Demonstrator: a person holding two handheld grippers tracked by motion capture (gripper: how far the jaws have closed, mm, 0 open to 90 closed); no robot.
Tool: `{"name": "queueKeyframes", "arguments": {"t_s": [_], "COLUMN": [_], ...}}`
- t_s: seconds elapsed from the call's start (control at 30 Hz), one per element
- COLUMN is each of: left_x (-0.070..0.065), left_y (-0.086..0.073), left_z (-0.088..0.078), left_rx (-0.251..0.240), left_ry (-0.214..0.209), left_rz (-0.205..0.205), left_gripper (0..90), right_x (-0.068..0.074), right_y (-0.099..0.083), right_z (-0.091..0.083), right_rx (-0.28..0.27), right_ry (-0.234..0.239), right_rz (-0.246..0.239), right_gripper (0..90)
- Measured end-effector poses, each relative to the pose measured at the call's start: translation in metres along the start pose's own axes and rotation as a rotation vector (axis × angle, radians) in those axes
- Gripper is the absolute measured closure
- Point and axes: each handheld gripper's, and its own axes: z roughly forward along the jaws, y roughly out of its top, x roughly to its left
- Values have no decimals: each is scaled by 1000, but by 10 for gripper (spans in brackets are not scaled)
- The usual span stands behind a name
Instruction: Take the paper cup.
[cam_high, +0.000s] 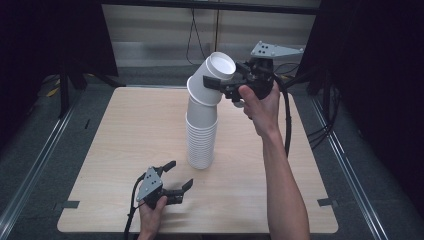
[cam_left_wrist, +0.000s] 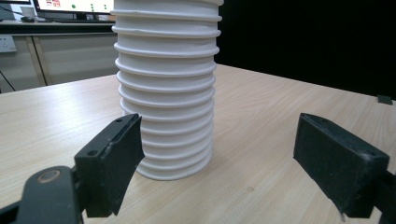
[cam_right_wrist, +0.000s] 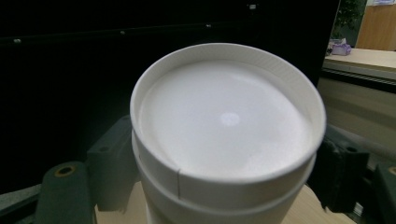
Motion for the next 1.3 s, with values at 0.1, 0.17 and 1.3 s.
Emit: {"name": "queueKeyframes", "arguments": {"t_s": [0.1,0.17,1.3], "left_x": [0,0,-1], "left_y": [0,0,1], "left_z": [0,0,2], "left_rx": [-1,0,16], "left_ry": [0,1,-2], "left_rz": [-3,-1,9], "left_gripper": [157,156,156], "right_x": [0,0,0], "right_y": [-1,-1,-30], "right_z": [-4,-5,-71], "right_rx": [-11,-16,-127], "right_ry": [-4,-3,-94], "right_rz": [4,7,40], "right_gripper": [216,216,218]}}
